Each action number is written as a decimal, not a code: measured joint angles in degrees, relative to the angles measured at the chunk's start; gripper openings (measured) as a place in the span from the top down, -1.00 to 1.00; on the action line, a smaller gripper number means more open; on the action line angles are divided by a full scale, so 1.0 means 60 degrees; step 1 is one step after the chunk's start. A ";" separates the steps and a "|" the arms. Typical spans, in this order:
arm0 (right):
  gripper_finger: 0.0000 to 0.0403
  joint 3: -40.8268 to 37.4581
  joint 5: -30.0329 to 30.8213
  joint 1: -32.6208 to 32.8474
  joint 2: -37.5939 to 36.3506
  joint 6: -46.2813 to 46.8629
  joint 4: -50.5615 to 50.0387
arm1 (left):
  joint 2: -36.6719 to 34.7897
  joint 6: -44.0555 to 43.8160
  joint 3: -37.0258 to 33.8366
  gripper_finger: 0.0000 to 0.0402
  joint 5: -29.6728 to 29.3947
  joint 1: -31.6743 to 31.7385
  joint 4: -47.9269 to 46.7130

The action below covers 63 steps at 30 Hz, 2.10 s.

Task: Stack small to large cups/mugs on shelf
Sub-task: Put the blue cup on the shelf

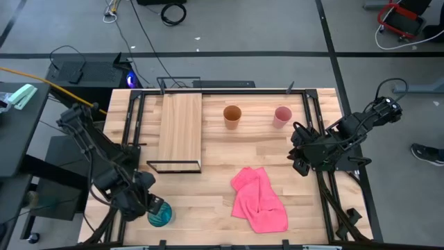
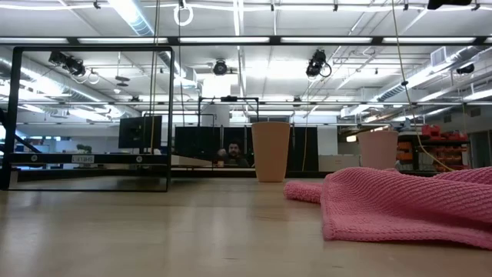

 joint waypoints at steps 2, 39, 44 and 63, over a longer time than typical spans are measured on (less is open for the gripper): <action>0.48 0.0000 -0.0004 0.0000 0.0000 0.0000 0.0057 | 0.0133 0.0047 0.0000 0.49 0.0108 0.0085 -0.0050; 0.48 0.0000 0.0737 -0.0478 0.0004 0.0364 0.0115 | 0.0625 0.2209 0.2739 0.94 -0.1213 0.0711 0.0121; 0.48 0.0000 0.0750 -0.1262 0.0004 0.0329 -0.0325 | 0.0617 0.3972 0.4594 0.94 -0.2524 0.1310 -0.0381; 0.48 0.0000 0.0750 -0.4268 0.0004 -0.1504 -0.0622 | 0.0632 0.7694 0.8785 0.94 -0.4420 0.5684 -0.4814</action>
